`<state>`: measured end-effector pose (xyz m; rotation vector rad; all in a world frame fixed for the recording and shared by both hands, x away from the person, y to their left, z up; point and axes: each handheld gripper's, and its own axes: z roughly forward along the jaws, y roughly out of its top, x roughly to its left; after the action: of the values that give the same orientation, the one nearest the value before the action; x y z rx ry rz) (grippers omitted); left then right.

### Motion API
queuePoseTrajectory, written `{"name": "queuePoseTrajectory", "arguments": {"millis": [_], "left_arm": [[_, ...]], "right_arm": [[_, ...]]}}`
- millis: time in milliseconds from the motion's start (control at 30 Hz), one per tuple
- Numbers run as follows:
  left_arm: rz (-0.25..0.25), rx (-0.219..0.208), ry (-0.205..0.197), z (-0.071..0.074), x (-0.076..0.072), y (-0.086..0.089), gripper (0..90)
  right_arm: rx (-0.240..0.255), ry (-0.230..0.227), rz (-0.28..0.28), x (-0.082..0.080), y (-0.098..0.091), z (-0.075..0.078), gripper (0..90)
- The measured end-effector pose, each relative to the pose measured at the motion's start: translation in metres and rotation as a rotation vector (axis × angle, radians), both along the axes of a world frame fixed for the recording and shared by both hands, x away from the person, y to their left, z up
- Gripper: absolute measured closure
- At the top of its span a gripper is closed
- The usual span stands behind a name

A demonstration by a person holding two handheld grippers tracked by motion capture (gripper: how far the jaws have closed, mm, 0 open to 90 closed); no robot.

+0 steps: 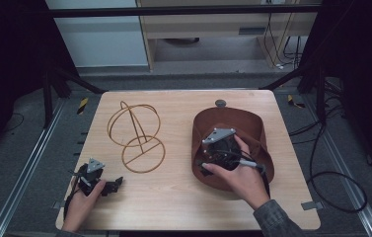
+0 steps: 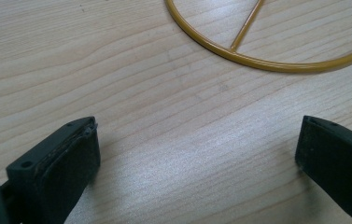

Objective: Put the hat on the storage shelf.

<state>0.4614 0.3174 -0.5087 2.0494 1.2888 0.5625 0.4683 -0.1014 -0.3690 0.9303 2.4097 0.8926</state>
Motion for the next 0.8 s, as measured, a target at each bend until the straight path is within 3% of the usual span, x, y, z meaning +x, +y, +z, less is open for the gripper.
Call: {"name": "queuePoseTrajectory", "arguments": {"millis": [200, 267, 400, 467, 533, 800], "left_arm": [[-0.004, 0.000, 0.001, 0.000, 0.000, 0.001, 0.0], [-0.007, 0.003, 0.003, 0.000, 0.000, 0.001, 0.0], [-0.010, 0.003, 0.003, 0.000, 0.000, 0.001, 0.0], [-0.008, 0.002, 0.003, 0.000, 0.000, 0.001, 0.0], [-0.003, 0.002, 0.002, 0.000, 0.000, 0.001, 0.0], [0.000, 0.002, 0.002, 0.000, -0.001, 0.000, 0.0]], "right_arm": [[-0.018, 0.022, -0.018, 0.014, -0.023, 0.015, 10.5], [-0.047, 0.023, -0.034, 0.021, -0.034, 0.021, 9.7], [-0.022, 0.055, -0.047, 0.027, -0.052, 0.026, 8.9], [-0.021, 0.061, -0.039, 0.029, -0.057, 0.026, 9.2], [-0.014, 0.103, -0.037, 0.035, -0.069, 0.024, 11.1], [-0.054, 0.175, -0.046, 0.050, -0.088, 0.020, 15.4]]}}
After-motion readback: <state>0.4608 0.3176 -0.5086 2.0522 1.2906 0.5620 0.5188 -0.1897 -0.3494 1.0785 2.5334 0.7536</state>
